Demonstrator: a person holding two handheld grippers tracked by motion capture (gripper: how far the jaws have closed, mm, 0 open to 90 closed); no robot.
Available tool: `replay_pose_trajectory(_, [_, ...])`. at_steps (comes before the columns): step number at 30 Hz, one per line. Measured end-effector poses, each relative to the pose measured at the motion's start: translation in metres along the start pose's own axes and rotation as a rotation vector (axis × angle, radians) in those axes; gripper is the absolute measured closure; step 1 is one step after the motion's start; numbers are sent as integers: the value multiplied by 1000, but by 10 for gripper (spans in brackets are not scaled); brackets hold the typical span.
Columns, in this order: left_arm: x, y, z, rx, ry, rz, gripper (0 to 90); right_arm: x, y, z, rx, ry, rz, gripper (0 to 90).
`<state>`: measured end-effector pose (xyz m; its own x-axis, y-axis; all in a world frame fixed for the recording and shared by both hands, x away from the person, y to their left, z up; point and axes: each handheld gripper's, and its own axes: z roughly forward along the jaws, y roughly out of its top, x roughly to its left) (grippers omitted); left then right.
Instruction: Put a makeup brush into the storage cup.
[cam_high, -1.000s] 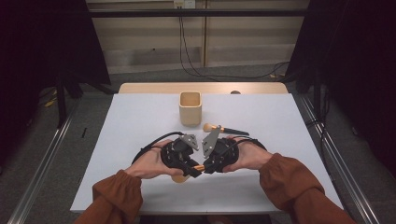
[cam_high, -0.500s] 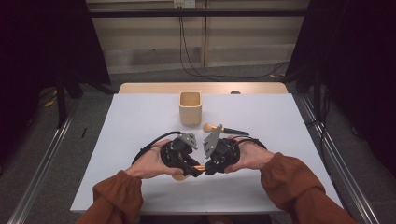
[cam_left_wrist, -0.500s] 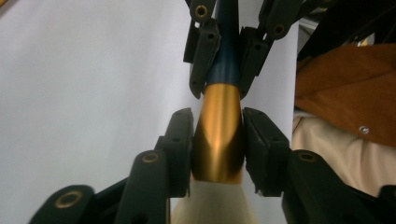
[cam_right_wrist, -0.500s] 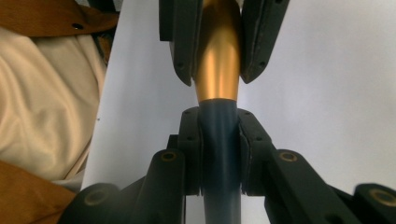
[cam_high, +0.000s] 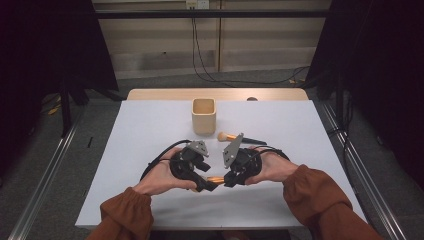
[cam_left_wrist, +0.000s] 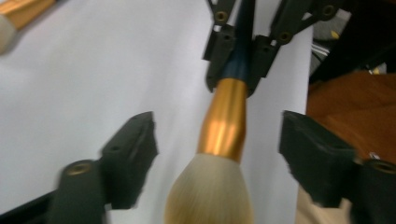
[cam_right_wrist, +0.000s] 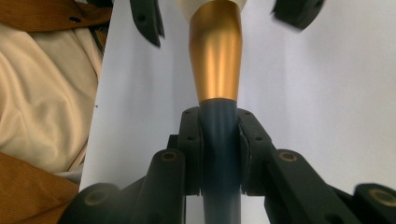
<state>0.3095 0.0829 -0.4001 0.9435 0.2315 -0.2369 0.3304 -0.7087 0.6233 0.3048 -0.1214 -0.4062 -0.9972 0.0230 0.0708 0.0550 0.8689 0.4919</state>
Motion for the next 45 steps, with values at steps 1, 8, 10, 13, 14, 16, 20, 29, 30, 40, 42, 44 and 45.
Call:
replay_pose_trajectory(1, [2,-3,-1,-18,-5,-6,205,0,-2,-1,0,-5,5,751])
replay_pose_trajectory(8, [9,-15,-5,-67,66,-54,89,-4,-18,-6,-35,-7,58,750])
replay_pose_trajectory(10, [11,-18,-8,-76,82,-71,60,-5,-23,-7,-38,-16,71,750])
replay_pose_trajectory(13, [13,-23,-11,-84,105,-74,51,-6,-32,-6,-46,-26,99,750])
replay_pose_trajectory(14, [12,-24,-12,-94,115,-85,48,-6,-35,-7,-43,-29,110,750])
replay_pose_trajectory(16, [12,-25,-14,-97,136,-93,50,-7,-40,-8,-51,-36,136,750])
replay_pose_trajectory(20, [11,-30,-16,-120,159,-113,50,-7,-48,-10,-67,-57,174,750])
replay_pose_trajectory(29, [8,-40,-18,-157,168,-111,40,-6,-61,-19,-137,-110,245,750])
replay_pose_trajectory(30, [8,-42,-19,-168,166,-115,39,-6,-62,-19,-145,-117,254,750])
replay_pose_trajectory(40, [5,-55,-19,-175,193,-134,37,-4,-71,-14,-229,-188,342,750])
replay_pose_trajectory(42, [5,-56,-19,-183,196,-153,37,-4,-72,-13,-260,-195,359,750])
replay_pose_trajectory(44, [8,-57,-19,-181,205,-163,37,-3,-72,-11,-270,-205,380,750])
replay_pose_trajectory(45, [8,-58,-19,-182,210,-166,37,-2,-72,-10,-275,-210,389,749])
